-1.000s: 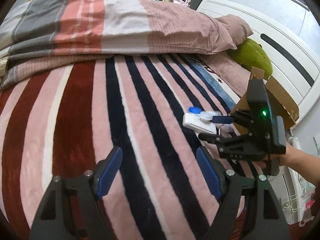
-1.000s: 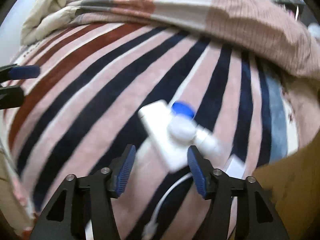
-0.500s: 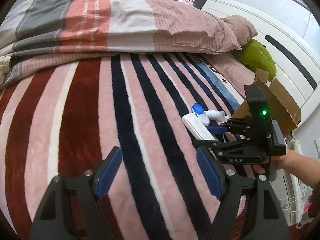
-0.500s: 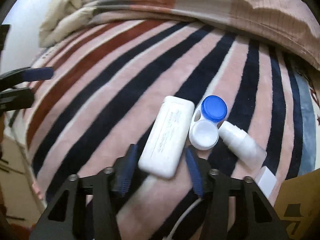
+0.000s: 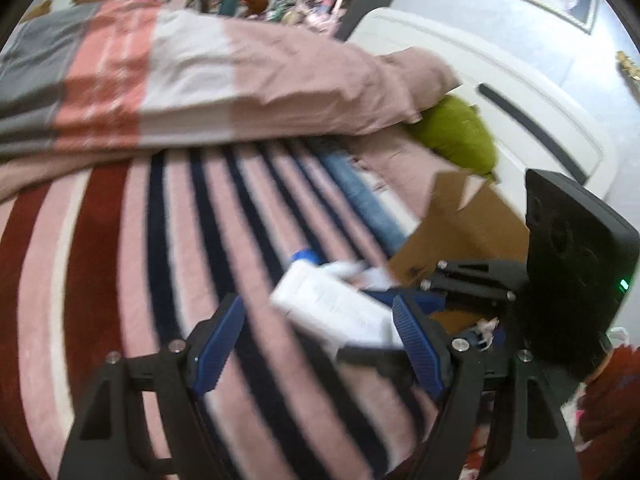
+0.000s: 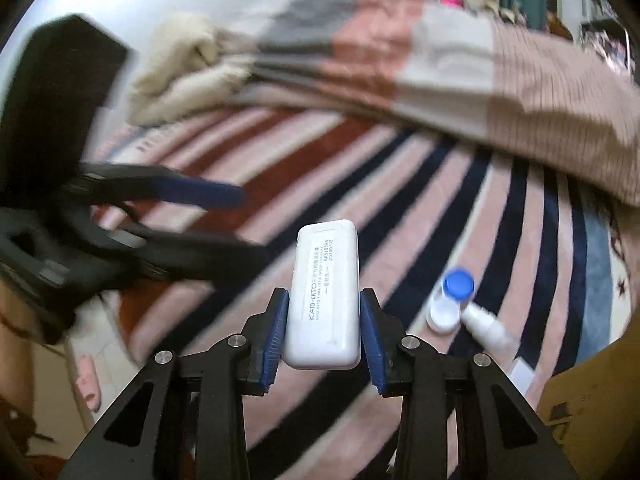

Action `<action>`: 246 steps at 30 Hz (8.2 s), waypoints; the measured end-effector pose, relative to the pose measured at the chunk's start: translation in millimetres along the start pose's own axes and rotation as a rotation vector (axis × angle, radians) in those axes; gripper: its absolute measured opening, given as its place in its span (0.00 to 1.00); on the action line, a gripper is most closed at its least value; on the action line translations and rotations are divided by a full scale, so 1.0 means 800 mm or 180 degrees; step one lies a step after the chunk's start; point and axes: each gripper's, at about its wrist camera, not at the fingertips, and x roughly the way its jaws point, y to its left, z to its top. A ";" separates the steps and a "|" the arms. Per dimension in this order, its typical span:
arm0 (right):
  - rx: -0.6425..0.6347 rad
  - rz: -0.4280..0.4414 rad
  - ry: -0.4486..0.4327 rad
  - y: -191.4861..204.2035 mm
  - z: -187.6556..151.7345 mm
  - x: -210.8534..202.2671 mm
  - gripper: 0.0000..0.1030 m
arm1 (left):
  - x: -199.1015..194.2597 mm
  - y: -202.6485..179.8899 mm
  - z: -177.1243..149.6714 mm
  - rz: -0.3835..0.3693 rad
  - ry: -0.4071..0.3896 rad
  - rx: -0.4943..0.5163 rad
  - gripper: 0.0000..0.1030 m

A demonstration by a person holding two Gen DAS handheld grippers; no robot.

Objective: Organize rigid objects
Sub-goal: 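Put the white charger into the cardboard box and release it, then grasp the white contact-lens case with blue cap using the right gripper, then lower the lens case into the cardboard box and open the right gripper, then grasp the small white pump bottle with the right gripper, then place the pump bottle into the cardboard box and release it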

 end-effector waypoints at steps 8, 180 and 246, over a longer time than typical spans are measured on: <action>0.0020 -0.0139 -0.0412 -0.022 0.010 -0.098 0.30 | 0.024 -0.092 0.057 -0.0129 -0.0016 0.0389 0.61; 0.0657 -0.0639 0.0952 -0.126 -0.052 0.119 0.21 | 0.043 0.061 -0.025 0.0315 0.0238 -0.0325 0.72; 0.0742 -0.0839 -0.0084 -0.146 -0.046 -0.182 0.41 | 0.096 -0.176 0.105 0.0217 0.0465 0.0563 0.70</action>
